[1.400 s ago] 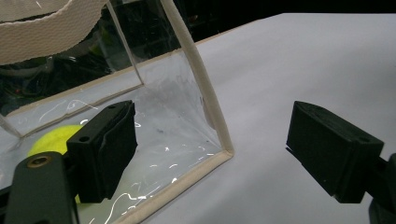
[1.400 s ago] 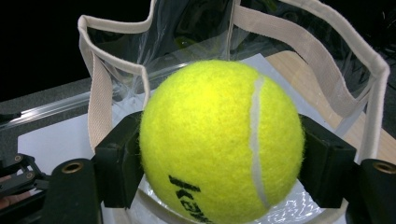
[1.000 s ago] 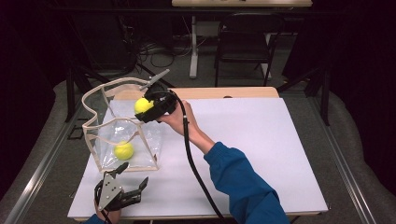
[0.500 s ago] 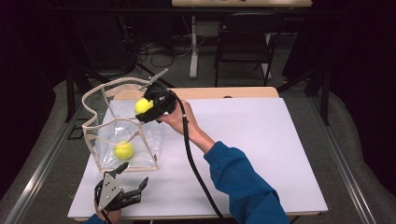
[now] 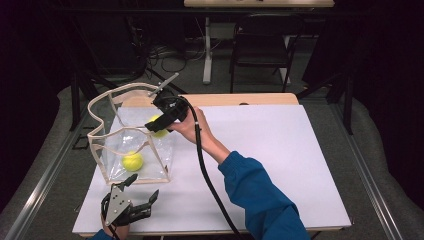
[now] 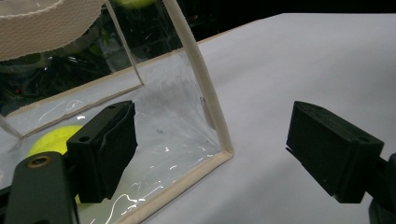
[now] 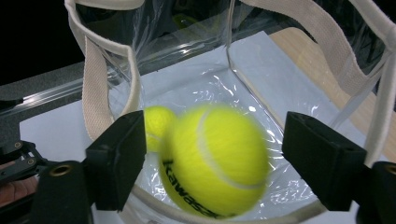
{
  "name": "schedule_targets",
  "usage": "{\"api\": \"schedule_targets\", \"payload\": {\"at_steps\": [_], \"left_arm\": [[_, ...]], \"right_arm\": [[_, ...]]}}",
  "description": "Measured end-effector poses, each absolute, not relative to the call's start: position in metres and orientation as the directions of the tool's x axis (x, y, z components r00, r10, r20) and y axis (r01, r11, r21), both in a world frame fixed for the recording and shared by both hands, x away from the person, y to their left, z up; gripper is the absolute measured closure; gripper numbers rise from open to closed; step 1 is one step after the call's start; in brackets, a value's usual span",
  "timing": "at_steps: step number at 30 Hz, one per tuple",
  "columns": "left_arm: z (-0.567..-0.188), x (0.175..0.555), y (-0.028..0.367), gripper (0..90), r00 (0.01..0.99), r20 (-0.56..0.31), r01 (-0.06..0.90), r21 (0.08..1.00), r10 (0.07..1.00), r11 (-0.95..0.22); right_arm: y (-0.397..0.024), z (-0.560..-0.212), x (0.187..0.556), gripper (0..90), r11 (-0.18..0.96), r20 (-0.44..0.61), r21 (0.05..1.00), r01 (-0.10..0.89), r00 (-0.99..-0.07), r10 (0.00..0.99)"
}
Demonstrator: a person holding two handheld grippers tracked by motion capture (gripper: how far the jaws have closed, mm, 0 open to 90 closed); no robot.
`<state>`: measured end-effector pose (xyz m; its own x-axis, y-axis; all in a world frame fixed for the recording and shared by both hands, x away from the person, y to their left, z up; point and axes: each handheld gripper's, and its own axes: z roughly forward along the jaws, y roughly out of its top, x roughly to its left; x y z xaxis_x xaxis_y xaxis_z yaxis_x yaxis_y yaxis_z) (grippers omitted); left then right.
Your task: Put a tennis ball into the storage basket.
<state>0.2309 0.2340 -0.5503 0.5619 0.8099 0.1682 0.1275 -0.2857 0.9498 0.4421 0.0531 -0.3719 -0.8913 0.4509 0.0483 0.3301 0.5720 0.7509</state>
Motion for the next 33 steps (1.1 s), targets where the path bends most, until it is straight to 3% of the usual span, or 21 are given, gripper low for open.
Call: {"api": "schedule_targets", "payload": {"at_steps": [6,11,33], "left_arm": [[-0.550,0.231,0.234,15.9,0.560,0.168,0.127,0.950,0.811,-0.285],[-0.550,0.231,0.234,15.9,0.561,0.167,0.127,0.950,0.811,-0.284],[-0.551,0.231,0.233,15.8,0.558,0.172,0.127,0.949,0.812,-0.289]], "right_arm": [[0.044,-0.366,0.440,6.9,0.527,0.043,0.789,0.315,-0.885,0.464],[0.033,-0.360,0.439,2.8,0.498,0.048,0.812,0.305,-0.885,0.463],[-0.019,-0.365,0.431,0.0,0.469,0.053,0.824,0.316,-0.869,0.492]]}}
